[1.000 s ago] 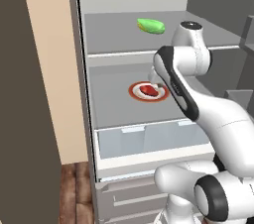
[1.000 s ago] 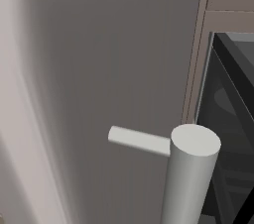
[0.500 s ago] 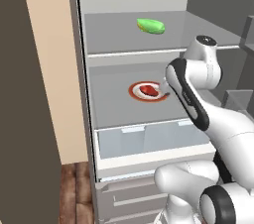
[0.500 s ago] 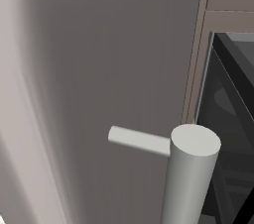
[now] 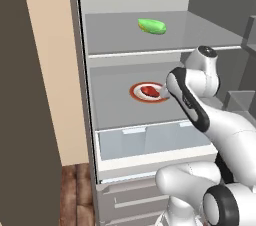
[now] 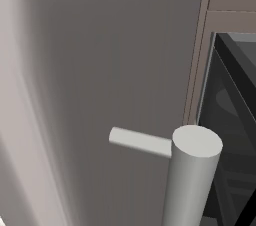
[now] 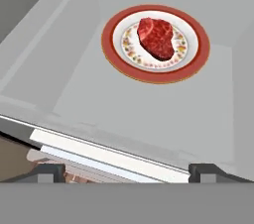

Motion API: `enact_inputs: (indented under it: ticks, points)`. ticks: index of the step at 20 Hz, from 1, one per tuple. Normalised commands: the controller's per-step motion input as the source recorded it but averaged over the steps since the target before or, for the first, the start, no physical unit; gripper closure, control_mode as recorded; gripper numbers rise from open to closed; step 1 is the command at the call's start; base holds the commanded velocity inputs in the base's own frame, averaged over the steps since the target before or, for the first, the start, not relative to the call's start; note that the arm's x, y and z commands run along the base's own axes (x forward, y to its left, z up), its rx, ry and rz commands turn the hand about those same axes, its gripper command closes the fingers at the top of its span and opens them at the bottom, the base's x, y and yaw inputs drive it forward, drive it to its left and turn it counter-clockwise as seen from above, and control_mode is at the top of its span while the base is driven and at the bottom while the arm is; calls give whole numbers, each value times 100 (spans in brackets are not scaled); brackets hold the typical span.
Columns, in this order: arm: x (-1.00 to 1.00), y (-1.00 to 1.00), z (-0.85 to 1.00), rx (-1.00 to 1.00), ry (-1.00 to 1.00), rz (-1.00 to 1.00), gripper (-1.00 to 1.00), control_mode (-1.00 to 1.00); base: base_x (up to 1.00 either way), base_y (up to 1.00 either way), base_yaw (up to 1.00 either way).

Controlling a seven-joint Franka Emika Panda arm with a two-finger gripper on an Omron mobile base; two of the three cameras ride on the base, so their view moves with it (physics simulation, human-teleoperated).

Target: Transport the steak from the fridge to the microwave and turn on the microwave.

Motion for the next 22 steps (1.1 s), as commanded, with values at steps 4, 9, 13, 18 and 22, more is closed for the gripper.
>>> enact_inputs:
  ticks: [4,9,13,18,22]
  points:
    - [44,-4,-5,8,0,3,-100,-100,0,0,0]
    - [46,0,-11,4,0,2,-100,-100,0,0,0]
    - [48,0,-31,0,0,3,-100,-100,0,0,0]
    - [43,0,-34,0,0,3,-100,-100,0,0,0]
    - [39,0,-23,0,0,2,-100,-100,0,0,0]
